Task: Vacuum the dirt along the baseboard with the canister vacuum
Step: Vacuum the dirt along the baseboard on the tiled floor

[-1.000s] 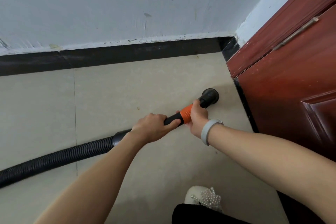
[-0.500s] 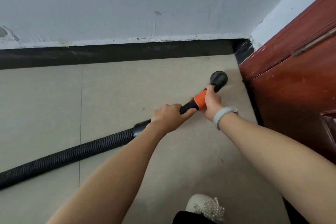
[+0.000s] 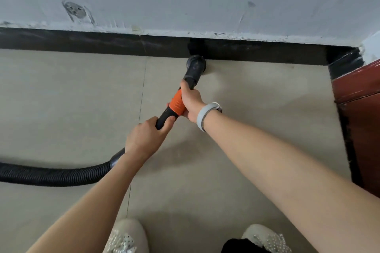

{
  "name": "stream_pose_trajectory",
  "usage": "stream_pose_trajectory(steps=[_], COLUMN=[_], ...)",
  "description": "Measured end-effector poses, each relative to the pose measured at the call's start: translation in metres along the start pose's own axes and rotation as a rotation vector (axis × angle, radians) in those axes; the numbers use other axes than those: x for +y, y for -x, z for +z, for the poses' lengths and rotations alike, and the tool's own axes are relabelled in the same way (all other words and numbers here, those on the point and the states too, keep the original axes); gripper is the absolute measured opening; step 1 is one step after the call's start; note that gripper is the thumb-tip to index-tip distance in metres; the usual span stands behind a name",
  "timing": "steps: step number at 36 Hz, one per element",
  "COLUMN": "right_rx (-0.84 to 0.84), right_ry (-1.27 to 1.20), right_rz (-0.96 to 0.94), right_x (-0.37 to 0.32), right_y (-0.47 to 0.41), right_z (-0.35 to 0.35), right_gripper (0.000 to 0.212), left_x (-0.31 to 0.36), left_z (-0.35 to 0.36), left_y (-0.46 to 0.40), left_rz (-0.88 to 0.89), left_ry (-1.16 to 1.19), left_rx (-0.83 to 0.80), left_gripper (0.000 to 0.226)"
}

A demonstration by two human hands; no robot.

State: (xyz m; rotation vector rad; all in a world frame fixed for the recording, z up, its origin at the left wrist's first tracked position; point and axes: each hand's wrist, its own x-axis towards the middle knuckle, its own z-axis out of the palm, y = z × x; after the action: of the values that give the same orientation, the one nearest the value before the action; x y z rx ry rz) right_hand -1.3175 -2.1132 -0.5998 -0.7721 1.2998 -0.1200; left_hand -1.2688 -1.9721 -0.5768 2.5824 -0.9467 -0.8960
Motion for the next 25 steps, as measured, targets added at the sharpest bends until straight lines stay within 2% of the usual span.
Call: stream_pose_trajectory(steps=[4,8,10,16,22,25], right_rx=[-0.052,-0.024,0.001,0.008,0.061,0.089], right_ry=[0.058,0.033,0.012,-0.154,-0.185,-0.189], right_rz=[0.037,0.072,0.115,0.229,0.251,0.240], right_x=[0.010,0.027,0.044,0.093,0.096,0.083], right_y=[0.004,0.021,0.036,0.080,0.086,0.081], right_z=[0.022,0.024,0.018,-0.010,-0.013,-0.006], right_gripper=[0.070,0.058,0.048,0.043,0.049,0.050], left_x=[-0.021,-0.030,-0.036,-0.050,-0.042,-0.038], left_z=[-0.008,-0.011,-0.008,0.000,-0.014,-0.029], left_y=[0.010,0.029,0.046,0.087,0.090,0.075], left_rz=[-0.015,-0.015,-0.011,0.079,0.096,0.065], left_ry=[0.079,0.095,0.056,-0.132,-0.193,-0.142], left_rx=[0.003,-0.051,-0.089,-0.207,-0.285,-0.333], left_gripper=[0.053,0.051,0.049,0.046,0.047,0.050])
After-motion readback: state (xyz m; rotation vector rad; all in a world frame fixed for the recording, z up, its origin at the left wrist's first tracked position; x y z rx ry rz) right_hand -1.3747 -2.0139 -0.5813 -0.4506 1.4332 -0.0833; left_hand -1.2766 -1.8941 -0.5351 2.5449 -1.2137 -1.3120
